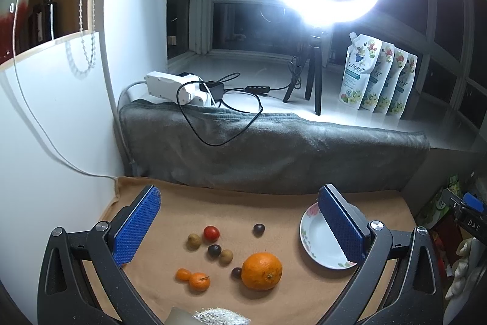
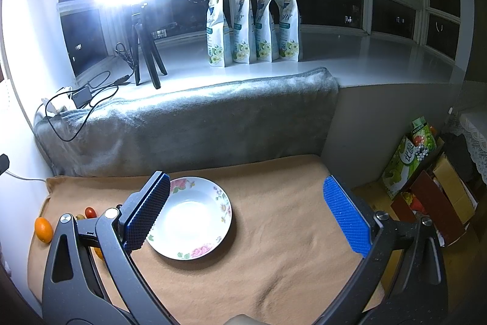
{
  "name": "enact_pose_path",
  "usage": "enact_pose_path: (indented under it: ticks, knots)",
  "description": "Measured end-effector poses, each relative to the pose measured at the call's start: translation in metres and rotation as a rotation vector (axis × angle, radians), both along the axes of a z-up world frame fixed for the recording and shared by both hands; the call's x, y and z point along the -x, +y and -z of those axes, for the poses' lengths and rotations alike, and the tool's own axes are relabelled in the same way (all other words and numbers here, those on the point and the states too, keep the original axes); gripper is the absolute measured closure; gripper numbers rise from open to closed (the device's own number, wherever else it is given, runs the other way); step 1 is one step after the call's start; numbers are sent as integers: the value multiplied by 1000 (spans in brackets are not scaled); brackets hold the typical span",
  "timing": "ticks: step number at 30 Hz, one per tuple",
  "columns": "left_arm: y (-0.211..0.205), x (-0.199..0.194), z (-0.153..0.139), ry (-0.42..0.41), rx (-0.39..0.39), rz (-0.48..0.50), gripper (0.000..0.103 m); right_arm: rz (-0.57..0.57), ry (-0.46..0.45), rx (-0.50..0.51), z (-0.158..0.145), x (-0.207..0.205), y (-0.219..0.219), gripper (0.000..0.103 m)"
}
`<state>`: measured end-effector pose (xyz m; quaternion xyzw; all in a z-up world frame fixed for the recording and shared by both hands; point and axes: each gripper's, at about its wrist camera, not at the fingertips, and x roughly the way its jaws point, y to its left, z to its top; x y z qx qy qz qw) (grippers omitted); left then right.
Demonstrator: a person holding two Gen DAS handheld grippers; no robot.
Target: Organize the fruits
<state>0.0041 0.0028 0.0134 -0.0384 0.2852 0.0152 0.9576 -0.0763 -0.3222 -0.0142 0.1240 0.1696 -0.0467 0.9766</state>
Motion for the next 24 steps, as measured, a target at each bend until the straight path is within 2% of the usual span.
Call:
enact_pose_path:
  ticks: [24]
  knots:
    - [-1, 1, -2, -4, -2, 0, 1, -13, 13, -21, 6, 1, 1, 0]
